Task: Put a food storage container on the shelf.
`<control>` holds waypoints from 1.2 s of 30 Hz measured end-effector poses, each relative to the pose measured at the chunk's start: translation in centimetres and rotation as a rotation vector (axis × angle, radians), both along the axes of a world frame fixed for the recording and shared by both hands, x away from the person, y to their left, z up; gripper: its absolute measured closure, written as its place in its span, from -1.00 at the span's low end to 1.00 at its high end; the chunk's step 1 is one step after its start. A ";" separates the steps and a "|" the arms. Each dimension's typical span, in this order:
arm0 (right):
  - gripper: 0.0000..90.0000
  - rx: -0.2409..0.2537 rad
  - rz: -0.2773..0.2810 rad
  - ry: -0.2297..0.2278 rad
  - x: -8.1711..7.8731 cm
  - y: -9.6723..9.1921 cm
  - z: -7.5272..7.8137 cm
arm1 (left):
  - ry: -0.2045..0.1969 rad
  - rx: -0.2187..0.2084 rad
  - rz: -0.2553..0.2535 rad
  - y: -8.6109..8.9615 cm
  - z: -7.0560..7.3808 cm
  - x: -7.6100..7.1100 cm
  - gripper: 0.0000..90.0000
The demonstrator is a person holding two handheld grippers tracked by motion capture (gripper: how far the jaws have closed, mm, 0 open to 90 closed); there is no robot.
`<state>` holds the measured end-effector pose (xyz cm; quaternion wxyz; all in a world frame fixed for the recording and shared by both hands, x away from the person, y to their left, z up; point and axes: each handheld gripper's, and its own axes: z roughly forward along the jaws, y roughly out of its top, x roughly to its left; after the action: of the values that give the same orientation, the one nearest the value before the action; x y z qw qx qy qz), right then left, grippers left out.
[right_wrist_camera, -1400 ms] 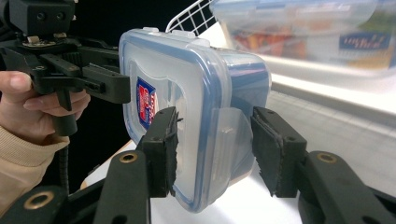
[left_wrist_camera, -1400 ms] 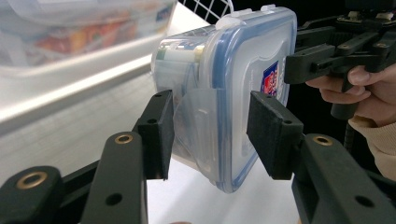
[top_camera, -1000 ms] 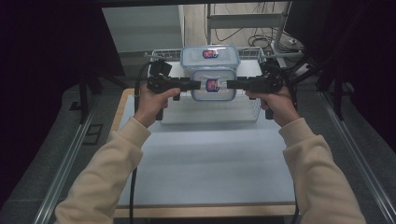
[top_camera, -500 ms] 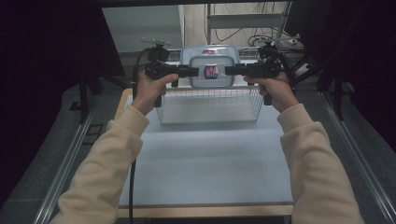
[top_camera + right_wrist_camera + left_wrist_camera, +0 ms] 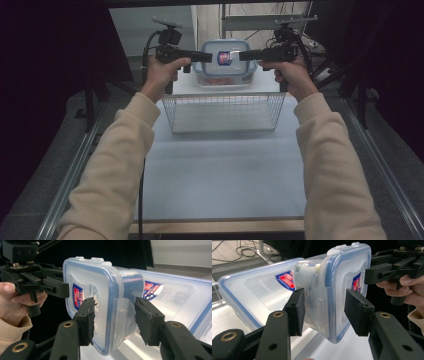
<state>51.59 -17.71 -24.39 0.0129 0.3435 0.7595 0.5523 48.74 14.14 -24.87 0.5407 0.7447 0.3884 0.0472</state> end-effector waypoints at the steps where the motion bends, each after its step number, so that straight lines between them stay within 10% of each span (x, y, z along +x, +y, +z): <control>1: 0.14 0.000 0.000 0.003 0.4 0.1 0.0 | 0.003 0.002 0.000 0.0 0.0 0.4 0.15; 15: 0.10 -0.019 -0.029 0.075 5.1 0.8 -0.3 | 0.061 -0.015 0.022 0.2 -0.9 4.6 0.14; 36: -0.24 0.081 -0.174 0.193 6.7 1.2 -2.2 | 0.147 -0.125 0.121 0.1 -2.5 6.6 -0.25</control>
<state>58.31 -16.53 -26.61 -0.0262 0.4600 0.7014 0.5438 55.33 14.20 -27.34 0.5522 0.6862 0.4736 0.0008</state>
